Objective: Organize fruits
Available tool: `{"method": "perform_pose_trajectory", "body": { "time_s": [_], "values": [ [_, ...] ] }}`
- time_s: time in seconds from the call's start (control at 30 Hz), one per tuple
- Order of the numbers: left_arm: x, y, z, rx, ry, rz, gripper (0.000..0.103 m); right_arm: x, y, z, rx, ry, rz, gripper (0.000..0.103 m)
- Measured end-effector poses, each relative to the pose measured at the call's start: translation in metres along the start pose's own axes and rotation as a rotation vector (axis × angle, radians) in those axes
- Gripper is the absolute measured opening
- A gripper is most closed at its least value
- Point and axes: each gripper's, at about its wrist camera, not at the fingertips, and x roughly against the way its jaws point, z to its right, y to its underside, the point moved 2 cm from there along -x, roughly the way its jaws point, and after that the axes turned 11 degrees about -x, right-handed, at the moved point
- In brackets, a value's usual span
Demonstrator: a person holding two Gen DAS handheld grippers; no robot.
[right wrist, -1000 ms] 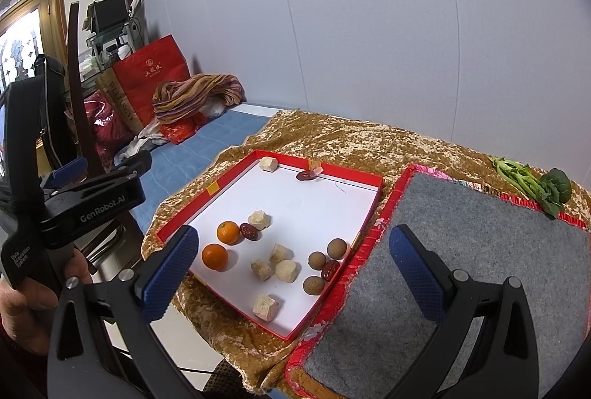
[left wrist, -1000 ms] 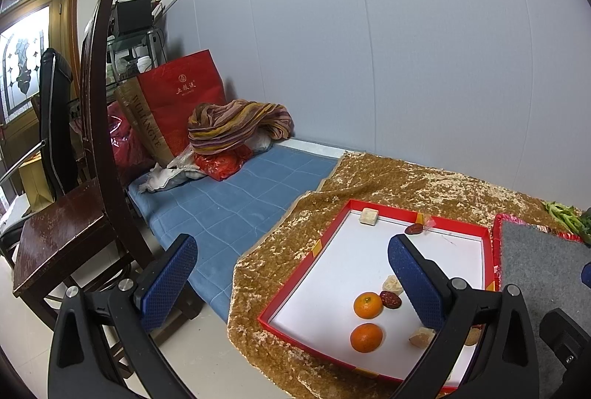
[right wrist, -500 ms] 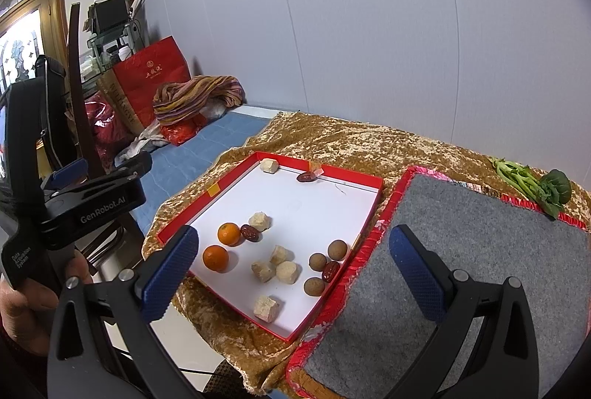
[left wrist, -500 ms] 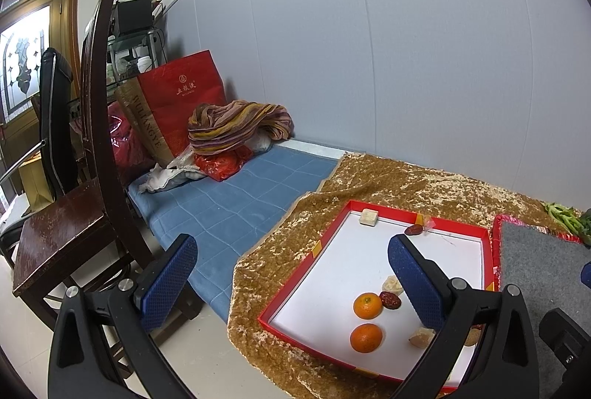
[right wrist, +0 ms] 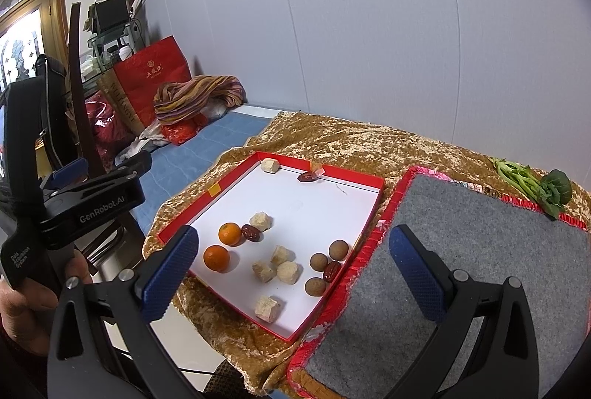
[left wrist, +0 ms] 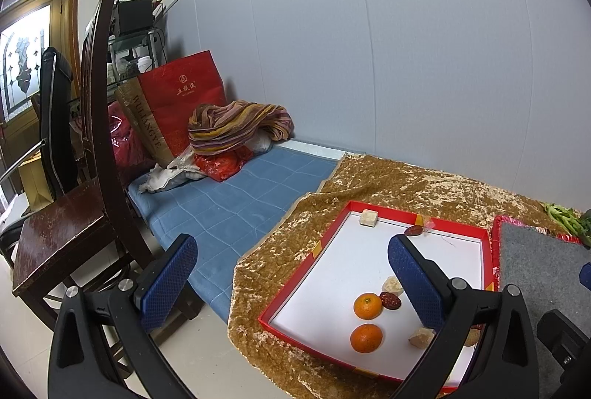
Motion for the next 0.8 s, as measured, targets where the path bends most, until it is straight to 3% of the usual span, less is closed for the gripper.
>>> {"method": "perform_pose_trajectory", "body": {
  "time_s": [0.8],
  "values": [
    [0.0002, -0.0005, -0.002, 0.001, -0.003, 0.003, 0.103, -0.0024, 0.0007, -0.0013, 0.004, -0.002, -0.003, 0.103]
  ]
}}
